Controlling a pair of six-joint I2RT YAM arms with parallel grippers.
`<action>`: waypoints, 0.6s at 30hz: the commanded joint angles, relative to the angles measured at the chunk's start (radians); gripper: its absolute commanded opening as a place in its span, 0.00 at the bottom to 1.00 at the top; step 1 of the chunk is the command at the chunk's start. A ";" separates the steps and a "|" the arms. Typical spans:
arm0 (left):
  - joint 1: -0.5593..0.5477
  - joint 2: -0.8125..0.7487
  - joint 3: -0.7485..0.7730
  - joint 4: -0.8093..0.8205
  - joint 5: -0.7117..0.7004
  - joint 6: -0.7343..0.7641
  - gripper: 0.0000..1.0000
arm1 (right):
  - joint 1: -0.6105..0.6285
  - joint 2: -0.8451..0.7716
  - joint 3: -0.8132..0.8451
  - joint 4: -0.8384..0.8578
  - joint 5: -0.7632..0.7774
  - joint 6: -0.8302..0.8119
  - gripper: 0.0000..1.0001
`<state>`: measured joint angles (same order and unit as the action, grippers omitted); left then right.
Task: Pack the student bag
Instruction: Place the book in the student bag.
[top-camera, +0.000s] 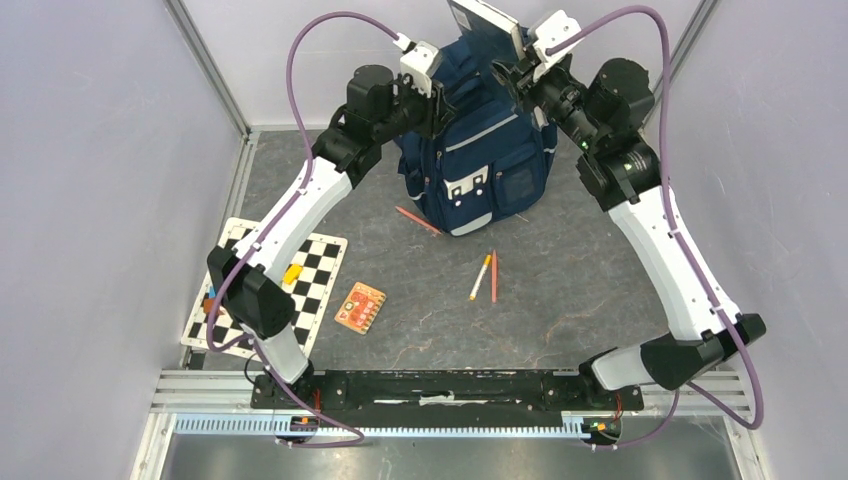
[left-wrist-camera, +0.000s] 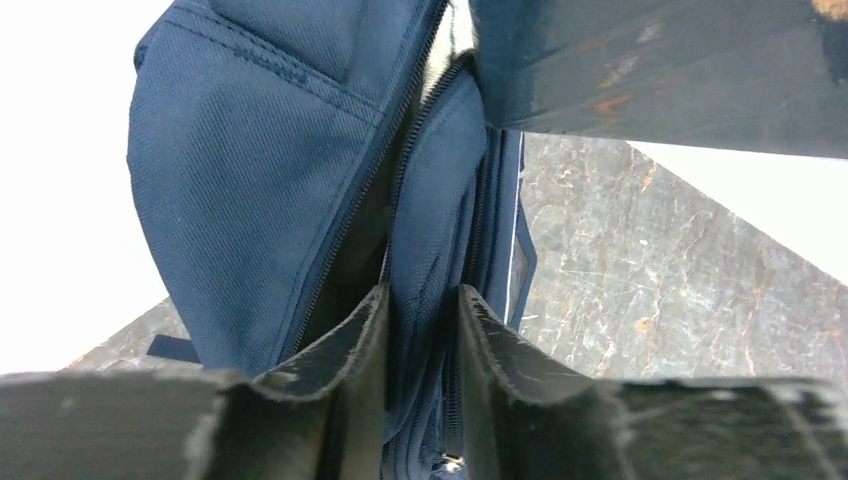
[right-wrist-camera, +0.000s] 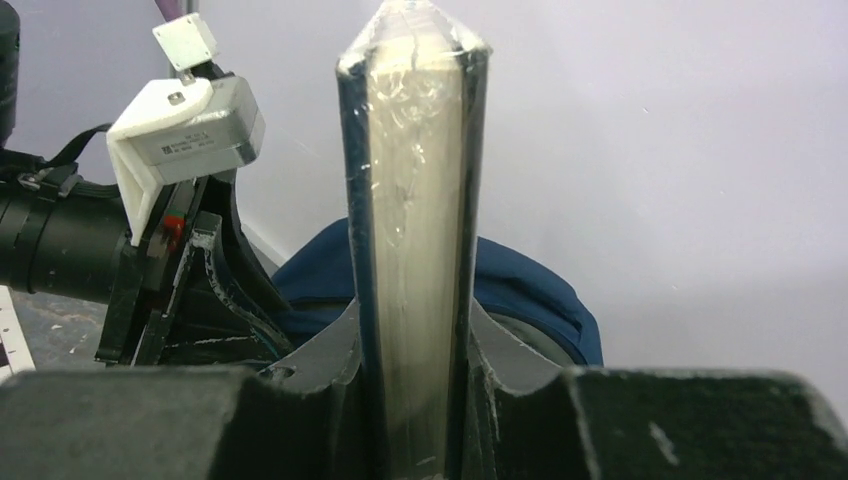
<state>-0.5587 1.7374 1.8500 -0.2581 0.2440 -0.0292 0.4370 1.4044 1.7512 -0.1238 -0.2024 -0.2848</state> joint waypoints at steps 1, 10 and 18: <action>-0.013 -0.043 -0.038 -0.012 0.052 0.059 0.24 | -0.013 0.007 0.153 0.199 -0.123 0.004 0.00; -0.026 -0.135 -0.163 -0.009 0.155 0.052 0.02 | -0.076 0.109 0.282 0.197 -0.330 0.070 0.00; -0.038 -0.108 -0.123 -0.110 0.204 0.098 0.02 | -0.188 0.207 0.343 0.303 -0.540 0.296 0.00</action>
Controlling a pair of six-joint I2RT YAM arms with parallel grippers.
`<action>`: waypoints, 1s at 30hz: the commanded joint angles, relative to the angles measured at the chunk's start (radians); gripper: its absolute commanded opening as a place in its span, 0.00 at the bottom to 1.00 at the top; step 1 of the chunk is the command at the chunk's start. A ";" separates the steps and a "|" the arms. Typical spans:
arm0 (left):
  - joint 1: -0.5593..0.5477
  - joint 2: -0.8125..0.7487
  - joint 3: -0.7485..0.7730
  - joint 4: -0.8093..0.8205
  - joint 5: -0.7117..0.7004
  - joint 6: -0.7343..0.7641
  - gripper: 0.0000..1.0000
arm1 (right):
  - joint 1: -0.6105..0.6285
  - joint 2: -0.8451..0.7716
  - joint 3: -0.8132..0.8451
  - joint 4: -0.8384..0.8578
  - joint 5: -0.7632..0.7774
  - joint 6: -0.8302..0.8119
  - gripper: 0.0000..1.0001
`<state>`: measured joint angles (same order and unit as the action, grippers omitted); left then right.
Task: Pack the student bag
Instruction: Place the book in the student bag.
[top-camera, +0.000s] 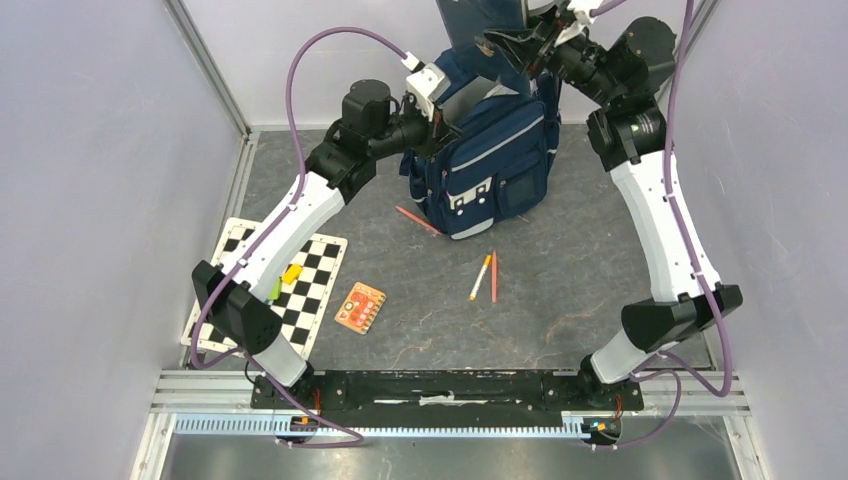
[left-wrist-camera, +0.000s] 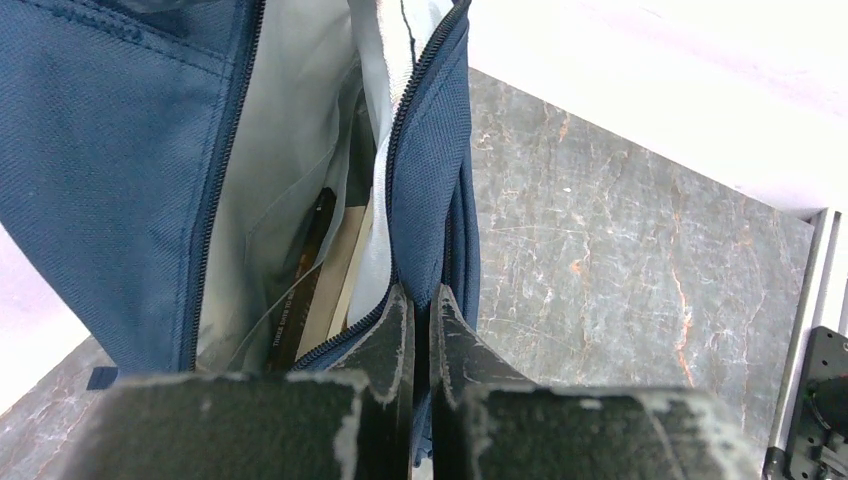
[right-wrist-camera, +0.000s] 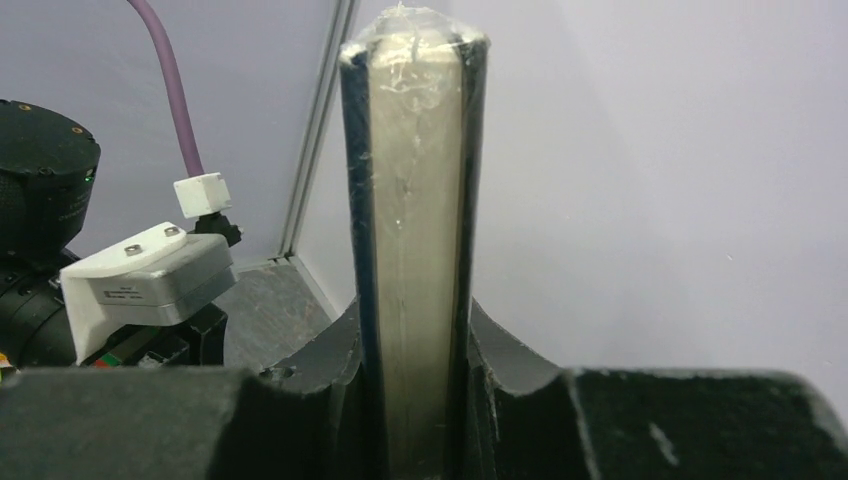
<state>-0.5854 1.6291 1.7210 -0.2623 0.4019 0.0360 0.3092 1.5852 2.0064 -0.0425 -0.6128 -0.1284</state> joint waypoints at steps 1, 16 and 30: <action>-0.011 -0.004 0.001 -0.097 0.043 0.029 0.02 | -0.082 0.034 0.082 0.238 -0.155 0.177 0.00; -0.013 0.012 0.031 -0.145 0.078 0.052 0.02 | -0.267 0.237 0.130 0.550 -0.503 0.671 0.00; -0.034 -0.040 0.090 -0.324 0.225 0.148 0.02 | -0.276 0.318 0.198 0.569 -0.456 0.633 0.00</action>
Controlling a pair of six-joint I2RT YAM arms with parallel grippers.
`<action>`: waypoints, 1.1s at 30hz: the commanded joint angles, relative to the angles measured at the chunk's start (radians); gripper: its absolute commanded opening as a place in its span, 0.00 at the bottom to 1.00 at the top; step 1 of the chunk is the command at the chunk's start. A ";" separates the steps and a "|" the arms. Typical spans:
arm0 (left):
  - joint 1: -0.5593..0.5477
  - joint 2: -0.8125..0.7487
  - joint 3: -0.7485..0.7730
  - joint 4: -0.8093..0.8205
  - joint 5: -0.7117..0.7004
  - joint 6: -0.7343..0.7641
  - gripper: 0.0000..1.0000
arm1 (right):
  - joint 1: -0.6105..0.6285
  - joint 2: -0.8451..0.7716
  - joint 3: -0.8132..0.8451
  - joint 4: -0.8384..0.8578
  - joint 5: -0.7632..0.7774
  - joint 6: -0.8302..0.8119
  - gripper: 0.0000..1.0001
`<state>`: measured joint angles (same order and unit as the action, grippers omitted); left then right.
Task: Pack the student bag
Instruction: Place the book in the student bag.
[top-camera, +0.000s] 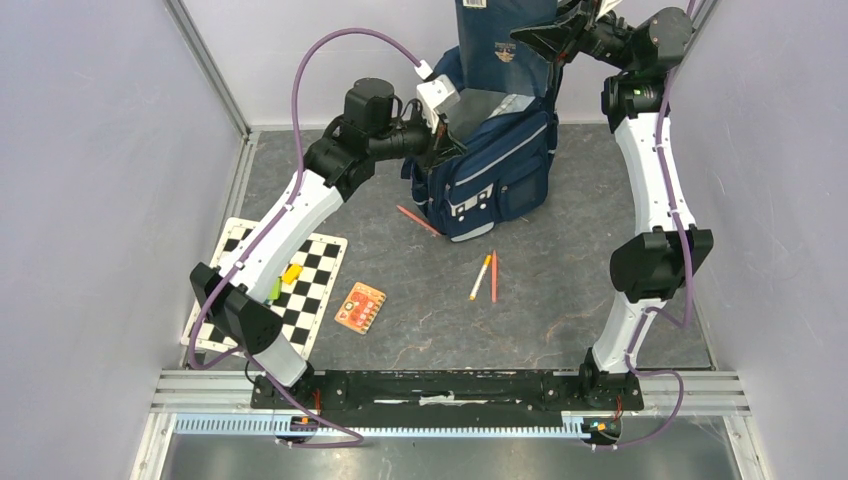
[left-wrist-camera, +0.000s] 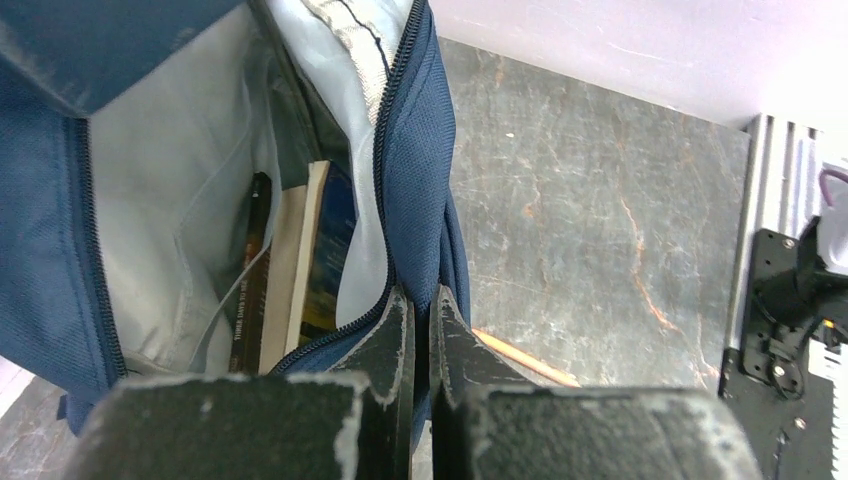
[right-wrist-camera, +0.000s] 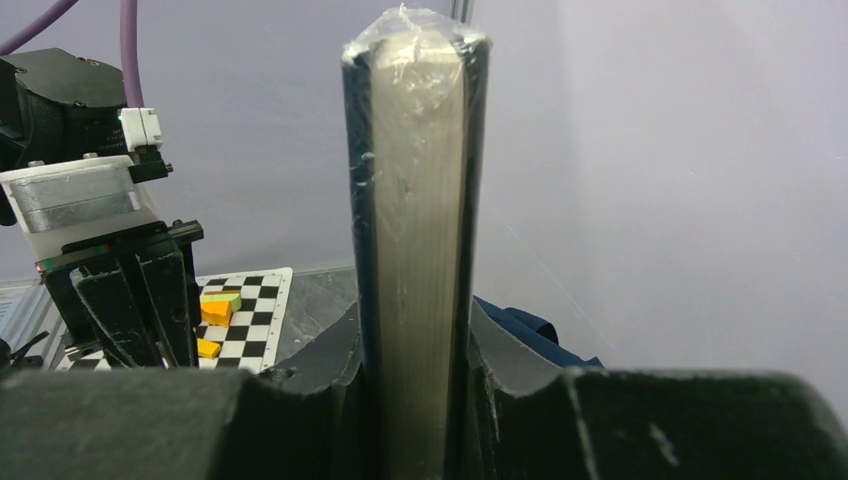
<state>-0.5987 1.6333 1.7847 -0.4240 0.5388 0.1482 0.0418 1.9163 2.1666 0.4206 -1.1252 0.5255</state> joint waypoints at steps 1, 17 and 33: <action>-0.021 -0.045 0.032 -0.162 0.098 0.029 0.02 | -0.008 -0.008 0.038 0.106 0.056 -0.023 0.00; -0.043 -0.050 0.069 -0.052 0.041 -0.105 0.02 | -0.007 0.023 -0.107 0.094 0.000 -0.041 0.00; 0.038 -0.041 0.011 0.152 -0.086 -0.271 0.02 | -0.021 -0.062 -0.296 -0.387 0.106 -0.580 0.00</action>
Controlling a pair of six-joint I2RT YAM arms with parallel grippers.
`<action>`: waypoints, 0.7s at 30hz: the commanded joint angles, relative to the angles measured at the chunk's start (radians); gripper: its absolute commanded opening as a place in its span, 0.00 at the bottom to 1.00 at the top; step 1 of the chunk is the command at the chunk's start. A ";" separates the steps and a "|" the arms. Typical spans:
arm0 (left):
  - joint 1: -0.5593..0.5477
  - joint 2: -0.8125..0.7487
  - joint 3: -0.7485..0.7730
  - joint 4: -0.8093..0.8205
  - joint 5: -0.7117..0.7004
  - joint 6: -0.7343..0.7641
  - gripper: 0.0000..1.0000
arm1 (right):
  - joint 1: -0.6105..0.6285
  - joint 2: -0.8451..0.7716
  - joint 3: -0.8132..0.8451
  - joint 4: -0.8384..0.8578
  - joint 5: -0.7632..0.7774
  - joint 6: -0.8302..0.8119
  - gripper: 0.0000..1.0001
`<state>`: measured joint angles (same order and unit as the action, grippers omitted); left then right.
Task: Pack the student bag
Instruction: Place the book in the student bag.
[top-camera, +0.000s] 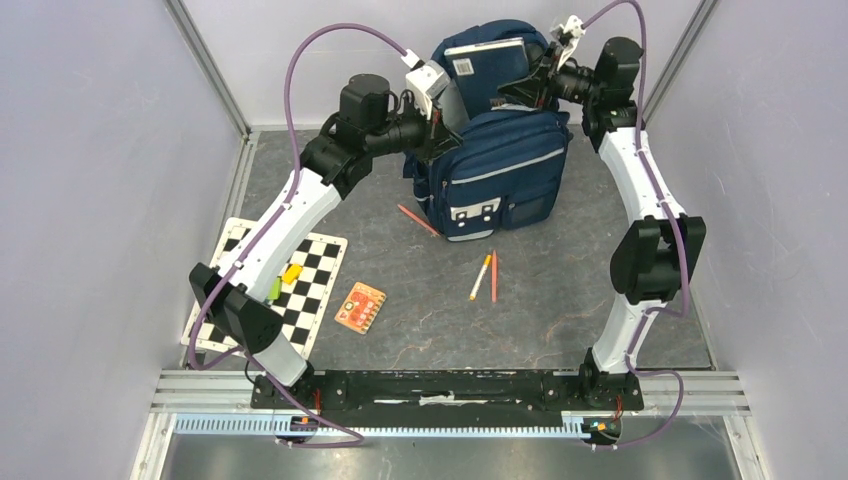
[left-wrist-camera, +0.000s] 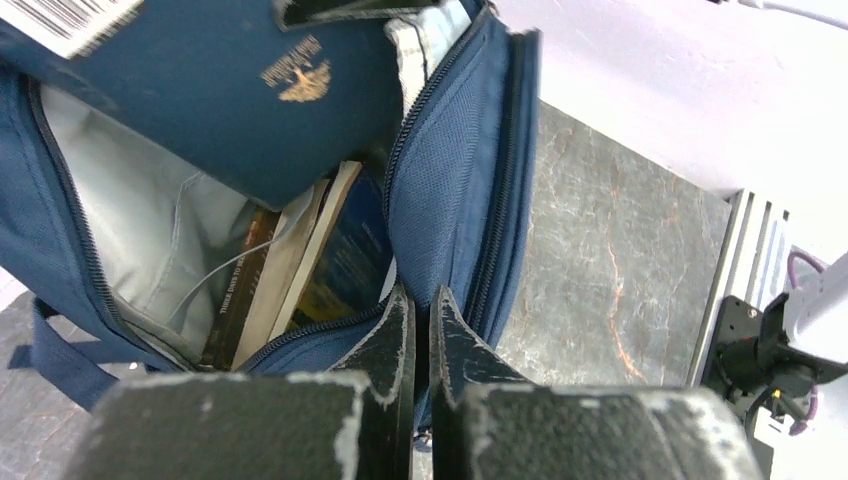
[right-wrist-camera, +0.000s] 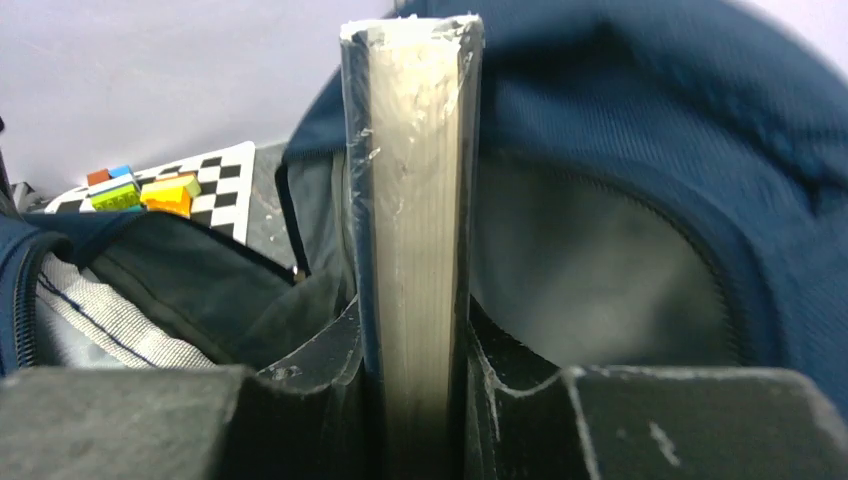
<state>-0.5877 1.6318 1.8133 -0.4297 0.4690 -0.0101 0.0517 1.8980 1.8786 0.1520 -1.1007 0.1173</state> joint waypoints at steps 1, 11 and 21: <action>0.032 -0.042 -0.031 0.176 -0.010 -0.123 0.02 | -0.036 -0.043 -0.012 -0.132 0.072 -0.170 0.00; 0.045 -0.035 -0.052 0.180 0.026 -0.136 0.02 | -0.046 -0.116 -0.073 -0.204 0.137 -0.181 0.59; 0.045 -0.035 -0.067 0.192 0.025 -0.161 0.02 | -0.077 -0.211 -0.093 -0.088 0.207 -0.080 0.98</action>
<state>-0.5541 1.6314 1.7451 -0.3031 0.5079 -0.1150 -0.0078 1.7767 1.8130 -0.0273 -0.9104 -0.0216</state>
